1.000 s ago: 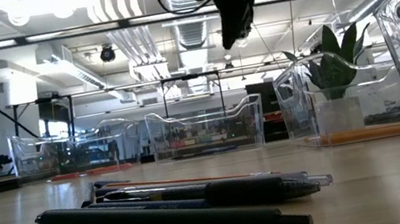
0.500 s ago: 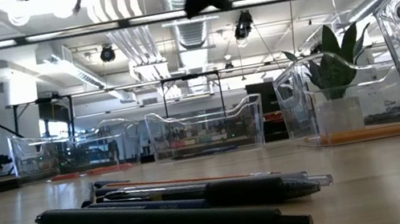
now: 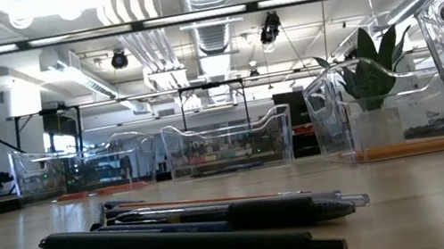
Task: Sort crayons/erasers/pens/pencils in bins
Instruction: Put the blue crayon into the top right transparent bin
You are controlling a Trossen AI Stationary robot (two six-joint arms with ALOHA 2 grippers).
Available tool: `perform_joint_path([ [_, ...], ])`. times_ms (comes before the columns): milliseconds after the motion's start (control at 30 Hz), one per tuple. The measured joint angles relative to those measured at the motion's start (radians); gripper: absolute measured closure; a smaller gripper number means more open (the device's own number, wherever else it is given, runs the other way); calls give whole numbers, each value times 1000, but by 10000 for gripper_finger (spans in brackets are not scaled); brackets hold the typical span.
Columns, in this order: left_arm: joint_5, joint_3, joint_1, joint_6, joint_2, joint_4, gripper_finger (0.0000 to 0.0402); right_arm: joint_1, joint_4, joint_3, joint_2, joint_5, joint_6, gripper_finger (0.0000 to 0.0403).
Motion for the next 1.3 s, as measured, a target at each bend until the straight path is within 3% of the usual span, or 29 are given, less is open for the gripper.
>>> perform_joint_path([
  [300, 1, 2, 4, 5, -2, 40, 391, 28, 66, 89, 18, -23, -2, 210],
  [967, 3, 5, 13, 13, 1, 87, 391, 28, 99, 159, 119, -21, 28, 208],
  [1133, 2, 5, 15, 13, 6, 91, 391, 28, 100, 159, 121, -21, 33, 238],
  [1300, 2, 6, 18, 13, 22, 90, 391, 28, 101, 159, 121, -21, 55, 303],
])
